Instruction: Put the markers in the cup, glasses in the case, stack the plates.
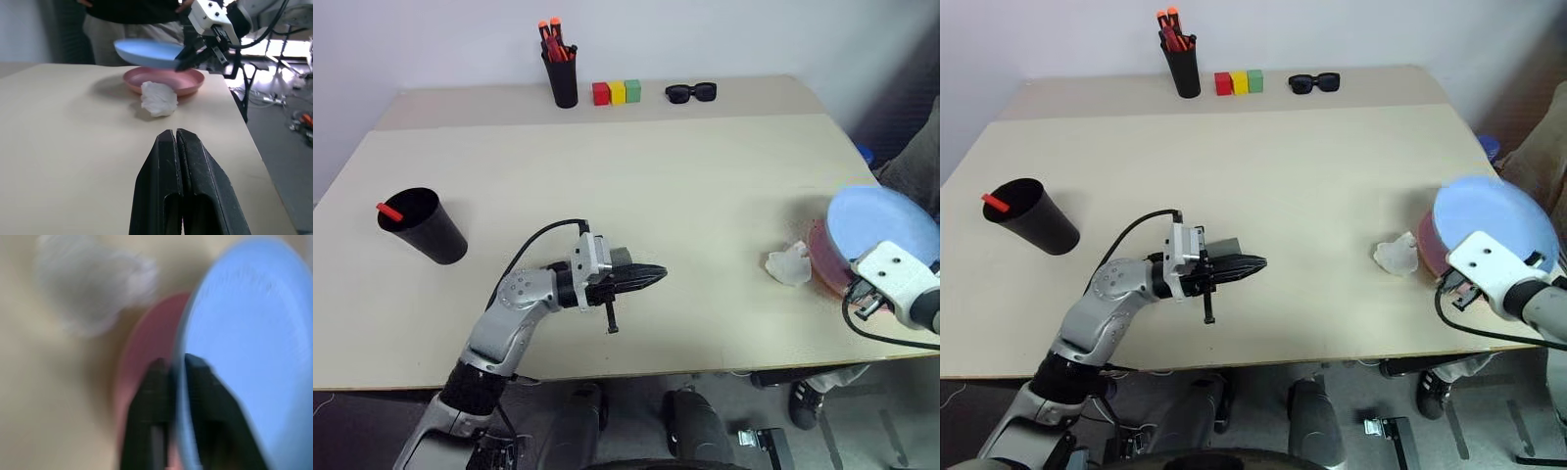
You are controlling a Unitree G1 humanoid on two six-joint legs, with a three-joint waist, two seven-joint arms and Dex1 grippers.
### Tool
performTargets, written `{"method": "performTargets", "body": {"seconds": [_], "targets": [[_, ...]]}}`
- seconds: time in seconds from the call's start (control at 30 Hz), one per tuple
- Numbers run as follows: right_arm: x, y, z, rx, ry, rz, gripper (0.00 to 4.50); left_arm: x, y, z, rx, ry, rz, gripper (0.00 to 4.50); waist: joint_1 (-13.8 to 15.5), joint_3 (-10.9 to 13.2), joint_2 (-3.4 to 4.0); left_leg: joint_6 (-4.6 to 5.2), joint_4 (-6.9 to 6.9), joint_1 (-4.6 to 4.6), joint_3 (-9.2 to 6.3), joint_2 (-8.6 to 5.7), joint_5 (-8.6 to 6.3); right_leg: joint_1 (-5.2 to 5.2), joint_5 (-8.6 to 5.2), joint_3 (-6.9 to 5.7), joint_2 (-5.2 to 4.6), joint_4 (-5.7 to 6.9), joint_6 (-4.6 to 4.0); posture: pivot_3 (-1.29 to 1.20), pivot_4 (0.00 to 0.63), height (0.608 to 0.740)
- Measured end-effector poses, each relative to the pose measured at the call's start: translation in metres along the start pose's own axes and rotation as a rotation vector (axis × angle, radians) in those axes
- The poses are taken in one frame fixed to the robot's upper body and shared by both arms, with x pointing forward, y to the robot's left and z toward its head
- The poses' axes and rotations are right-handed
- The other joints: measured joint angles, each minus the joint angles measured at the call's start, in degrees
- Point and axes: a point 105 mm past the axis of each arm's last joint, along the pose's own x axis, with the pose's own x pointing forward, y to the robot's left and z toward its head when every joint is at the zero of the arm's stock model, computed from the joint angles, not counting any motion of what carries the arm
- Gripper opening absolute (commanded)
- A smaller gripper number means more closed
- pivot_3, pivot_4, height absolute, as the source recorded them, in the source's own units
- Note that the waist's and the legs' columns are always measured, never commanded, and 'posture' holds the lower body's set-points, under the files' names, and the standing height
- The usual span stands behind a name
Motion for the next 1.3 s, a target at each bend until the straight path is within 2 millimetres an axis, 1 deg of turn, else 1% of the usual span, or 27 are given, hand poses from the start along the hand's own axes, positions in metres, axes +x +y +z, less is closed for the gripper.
{"method": "performTargets", "body": {"seconds": [0.07, 0.13, 0.23, 0.33, 0.4, 0.47, 0.57, 0.63, 0.67, 0.73, 0.77, 0.8, 0.83, 0.87, 0.93, 1.0, 1.03, 1.13, 1.2, 1.23, 1.3], "targets": [[0.000, 0.001, 0.001, 0.014, -0.006, 0.013, 3.09, -0.002, 0.000, -0.005, 0.002, 0.009, 0.001, 0.00, 0.06, 0.00, 0.00, 0.00, 0.00, 0.00, -0.01, 0.01, 0.00, 0.01, 0.00, 0.00, 0.00, 0.00, 0.00, 0.00, 0.150, 0.740], [0.002, -0.002, 0.008, 0.017, -0.035, 0.007, 3.98, -0.004, -0.001, -0.008, 0.006, 0.012, 0.009, 0.00, 0.09, 0.00, 0.00, 0.01, 0.00, 0.00, -0.01, 0.00, -0.01, 0.04, 0.00, 0.00, -0.03, -0.03, 0.00, 0.00, 0.150, 0.740], [0.005, -0.009, 0.025, 0.029, -0.108, 0.001, 3.98, -0.007, -0.003, -0.013, 0.017, 0.032, 0.031, 0.00, 0.31, 0.00, 0.00, 0.00, 0.01, 0.00, -0.01, 0.01, -0.01, 0.06, 0.00, -0.01, -0.03, -0.04, 0.00, 0.00, 0.150, 0.740], [0.007, -0.009, 0.042, 0.080, -0.191, 0.046, 3.98, -0.008, -0.002, -0.017, 0.019, 0.046, 0.071, 0.00, 0.50, 0.02, -0.04, 0.01, 0.02, 0.00, -0.01, 0.01, -0.01, 0.09, 0.00, -0.02, -0.05, -0.07, 0.01, 0.00, 0.150, 0.740], [0.012, 0.002, 0.049, 0.118, -0.229, 0.118, 3.98, -0.008, -0.001, -0.015, 0.028, 0.043, 0.103, 0.00, 0.62, 0.02, -0.06, 0.03, 0.03, -0.01, -0.02, 0.00, -0.02, 0.14, -0.01, -0.05, -0.08, -0.11, 0.02, 0.00, 0.150, 0.740], [0.018, 0.015, 0.051, 0.126, -0.236, 0.173, 3.98, -0.008, -0.001, -0.012, 0.038, 0.037, 0.120, 0.00, 0.61, 0.02, -0.05, 0.04, 0.03, -0.01, 0.03, 0.00, -0.03, 0.15, -0.02, -0.05, -0.12, -0.11, 0.04, 0.00, 0.150, 0.740], [0.029, 0.030, 0.044, 0.137, -0.206, 0.219, 3.98, -0.009, -0.004, -0.009, 0.042, 0.031, 0.135, 0.00, 0.54, 0.01, -0.04, 0.04, 0.03, 0.00, 0.05, 0.00, -0.03, 0.14, -0.03, -0.05, -0.12, -0.10, 0.04, 0.00, 0.150, 0.740], [0.037, 0.038, 0.034, 0.128, -0.161, 0.228, 3.46, -0.009, -0.005, -0.008, 0.046, 0.027, 0.143, 0.00, 0.55, 0.01, -0.04, 0.04, 0.03, 0.00, 0.05, 0.00, -0.03, 0.14, -0.03, -0.05, -0.12, -0.11, 0.04, 0.00, 0.150, 0.740], [0.040, 0.041, 0.030, 0.125, -0.142, 0.232, 3.12, -0.009, -0.005, -0.007, 0.045, 0.028, 0.145, 0.00, 0.55, 0.01, -0.03, 0.04, 0.03, 0.00, 0.07, 0.00, -0.03, 0.14, -0.03, -0.05, -0.13, -0.11, 0.04, 0.00, 0.150, 0.740], [0.042, 0.042, 0.027, 0.122, -0.127, 0.228, 2.14, -0.008, -0.005, -0.006, 0.045, 0.029, 0.147, 0.00, 0.55, 0.01, -0.03, 0.04, 0.03, 0.00, 0.07, 0.00, -0.04, 0.14, -0.03, -0.05, -0.13, -0.10, 0.04, 0.00, 0.150, 0.740], [0.042, 0.041, 0.027, 0.118, -0.127, 0.219, 1.58, -0.008, -0.005, -0.005, 0.043, 0.029, 0.149, 0.00, 0.55, 0.01, -0.03, 0.04, 0.03, 0.01, 0.06, 0.00, -0.04, 0.14, -0.03, -0.05, -0.12, -0.10, 0.04, 0.00, 0.150, 0.740], [0.042, 0.041, 0.027, 0.114, -0.126, 0.214, 1.12, -0.008, -0.005, -0.006, 0.040, 0.032, 0.149, 0.00, 0.54, 0.01, -0.03, 0.04, 0.03, 0.01, 0.06, 0.00, -0.04, 0.14, -0.03, -0.05, -0.11, -0.10, 0.04, 0.00, 0.150, 0.740], [0.041, 0.040, 0.028, 0.111, -0.128, 0.211, 0.51, -0.008, -0.005, -0.006, 0.036, 0.034, 0.149, 0.00, 0.54, 0.01, -0.03, 0.04, 0.03, 0.01, 0.06, 0.00, -0.04, 0.14, -0.03, -0.05, -0.11, -0.10, 0.04, 0.00, 0.150, 0.740], [0.040, 0.041, 0.029, 0.107, -0.127, 0.211, 0.10, -0.007, -0.005, -0.006, 0.034, 0.035, 0.147, 0.00, 0.54, 0.01, -0.03, 0.04, 0.03, 0.01, 0.06, 0.00, -0.04, 0.14, -0.04, -0.05, -0.11, -0.10, 0.05, 0.00, 0.150, 0.740], [0.037, 0.041, 0.029, 0.103, -0.124, 0.207, 0.04, -0.006, -0.006, -0.005, 0.032, 0.036, 0.141, 0.00, 0.58, 0.01, -0.03, 0.05, 0.03, 0.00, 0.06, 0.00, -0.04, 0.14, -0.04, -0.05, -0.12, -0.10, 0.05, 0.00, 0.150, 0.740], [0.030, 0.032, 0.036, 0.107, -0.145, 0.174, 0.04, -0.004, -0.005, -0.004, 0.031, 0.037, 0.134, 0.00, 0.58, 0.01, -0.03, 0.05, 0.04, -0.01, 0.07, -0.01, -0.04, 0.14, -0.04, -0.05, -0.12, -0.10, 0.06, 0.00, 0.150, 0.740], [0.026, 0.024, 0.040, 0.109, -0.155, 0.141, 0.04, -0.003, -0.004, -0.002, 0.033, 0.032, 0.131, 0.00, 0.58, 0.01, -0.03, 0.05, 0.04, 0.00, 0.07, -0.01, -0.04, 0.15, -0.04, -0.05, -0.12, -0.10, 0.06, 0.00, 0.150, 0.740], [0.015, -0.009, 0.044, 0.115, -0.154, 0.005, 0.04, 0.002, -0.002, 0.004, 0.037, 0.016, 0.113, 0.00, 0.58, 0.01, -0.04, 0.05, 0.05, 0.00, 0.07, -0.01, -0.04, 0.15, -0.04, -0.06, -0.12, -0.10, 0.06, 0.00, 0.150, 0.740], [0.009, -0.026, 0.039, 0.106, -0.117, -0.063, 0.04, 0.002, -0.003, 0.005, 0.024, 0.008, 0.100, 0.00, 0.57, 0.01, -0.04, 0.06, 0.03, 0.00, 0.07, 0.00, -0.05, 0.15, -0.05, -0.06, -0.12, -0.11, 0.07, 0.00, 0.150, 0.740], [0.007, -0.032, 0.034, 0.111, -0.084, -0.086, 0.04, 0.003, -0.004, 0.004, 0.013, 0.009, 0.093, 0.00, 0.58, 0.01, -0.04, 0.07, 0.03, -0.01, 0.08, 0.00, -0.05, 0.15, -0.05, -0.06, -0.13, -0.12, 0.07, 0.00, 0.150, 0.740], [0.005, -0.038, 0.020, 0.121, -0.015, -0.106, 0.80, 0.003, -0.005, 0.003, 0.006, 0.013, 0.083, 0.00, 0.59, 0.02, -0.05, 0.08, 0.03, -0.01, 0.09, -0.01, -0.06, 0.15, -0.05, -0.06, -0.13, -0.13, 0.07, 0.00, 0.150, 0.740]]}}
